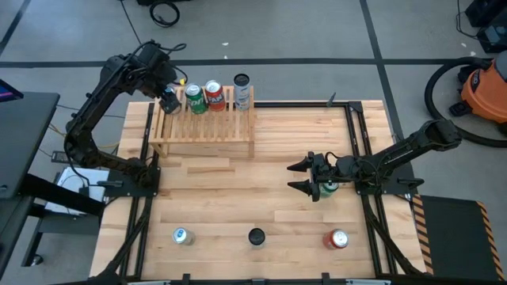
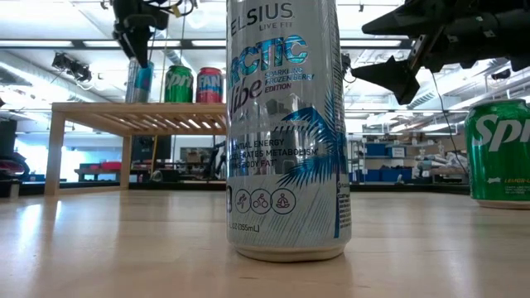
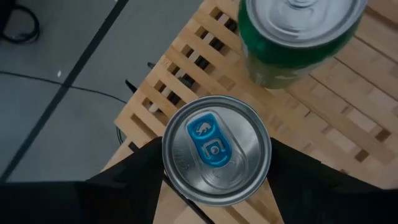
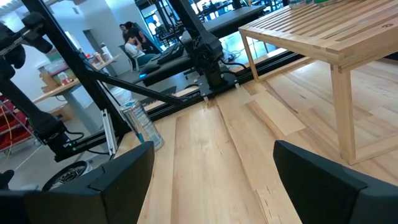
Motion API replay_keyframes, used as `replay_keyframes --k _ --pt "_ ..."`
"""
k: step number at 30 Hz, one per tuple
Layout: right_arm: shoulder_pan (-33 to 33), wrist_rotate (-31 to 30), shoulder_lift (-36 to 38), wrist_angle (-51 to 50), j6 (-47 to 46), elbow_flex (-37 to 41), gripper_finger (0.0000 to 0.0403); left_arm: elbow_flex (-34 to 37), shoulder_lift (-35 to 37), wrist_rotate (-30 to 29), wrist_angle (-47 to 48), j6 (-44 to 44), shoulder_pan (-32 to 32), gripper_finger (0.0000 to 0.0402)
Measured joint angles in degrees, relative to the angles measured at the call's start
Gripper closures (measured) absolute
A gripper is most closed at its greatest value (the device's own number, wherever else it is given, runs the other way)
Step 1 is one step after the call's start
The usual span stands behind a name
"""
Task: Place canned beverage on shelf
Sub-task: Put the top blue soda can on the shelf
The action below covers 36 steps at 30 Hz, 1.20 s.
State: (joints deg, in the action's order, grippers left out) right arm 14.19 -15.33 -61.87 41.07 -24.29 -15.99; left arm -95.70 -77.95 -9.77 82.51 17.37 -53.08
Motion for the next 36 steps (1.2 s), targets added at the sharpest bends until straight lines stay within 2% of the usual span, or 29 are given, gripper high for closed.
replay_keyframes --k 7,11,20,27,36 --pt "0.0 0.0 0.0 0.0 0.0 0.0 0.0064 0.0 0.0 0.9 -0.1 3.4 0.0 0.0150" --pt "0.0 0.0 0.0 0.0 0.0 0.0 0.0064 0.0 0.0 4.5 -0.1 5.6 0.0 0.0150" --pt "0.0 0.0 0.0 0.0 0.0 0.0 0.0064 0.0 0.1 8.4 0.4 10.4 0.0 0.0150" --pt "0.0 0.0 0.0 0.0 0.0 0.0 0.0064 0.1 0.1 9.2 0.5 11.4 -0.2 0.0150" --pt "0.0 0.0 0.0 0.0 0.0 0.0 0.0064 0.1 0.9 9.8 2.4 11.8 -3.4 0.0150"
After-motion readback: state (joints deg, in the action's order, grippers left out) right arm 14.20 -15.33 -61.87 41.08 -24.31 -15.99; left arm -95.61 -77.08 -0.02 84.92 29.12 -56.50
